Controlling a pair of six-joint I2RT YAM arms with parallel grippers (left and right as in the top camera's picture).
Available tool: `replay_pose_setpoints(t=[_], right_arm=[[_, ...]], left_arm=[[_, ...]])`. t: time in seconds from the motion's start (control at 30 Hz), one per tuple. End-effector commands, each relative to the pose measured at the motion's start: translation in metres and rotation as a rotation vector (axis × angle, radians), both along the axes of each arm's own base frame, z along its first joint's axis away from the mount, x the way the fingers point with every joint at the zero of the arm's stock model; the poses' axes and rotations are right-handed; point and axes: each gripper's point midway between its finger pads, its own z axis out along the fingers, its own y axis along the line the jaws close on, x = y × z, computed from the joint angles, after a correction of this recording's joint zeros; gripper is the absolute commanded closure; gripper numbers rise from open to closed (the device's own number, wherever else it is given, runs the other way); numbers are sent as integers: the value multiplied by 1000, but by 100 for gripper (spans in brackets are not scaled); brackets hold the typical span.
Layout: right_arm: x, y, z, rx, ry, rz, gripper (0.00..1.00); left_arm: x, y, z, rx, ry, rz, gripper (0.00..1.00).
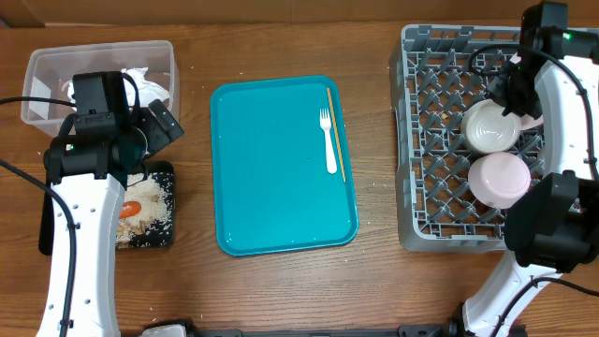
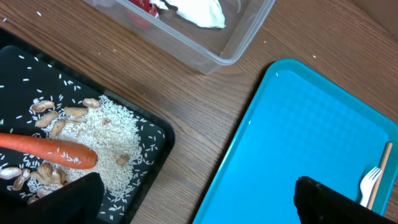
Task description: Sort waste into correct bins and load items into the dishwasher rack
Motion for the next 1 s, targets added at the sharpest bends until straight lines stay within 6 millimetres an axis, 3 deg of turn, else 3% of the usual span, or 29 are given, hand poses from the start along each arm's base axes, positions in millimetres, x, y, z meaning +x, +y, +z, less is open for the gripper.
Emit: replay_pose_setpoints(t=[0.0,0.4,0.67,0.83,0.97], right_arm=[[-2,-2,-6,-1,-11,-7,86],[9,-4,-22,-4,-25,-7,86],[5,-4,-45,6,37,-7,86],[7,3,-21,-1,2,7,88],[13,21,26,15,-98,47,81]], left_arm=[[1,0,1,-8,-5,8,0],[1,0,1,-8,-5,8,0],[1,0,1,-8,-5,8,0],[1,0,1,-8,-5,8,0],[1,0,1,-8,-5,8,0]])
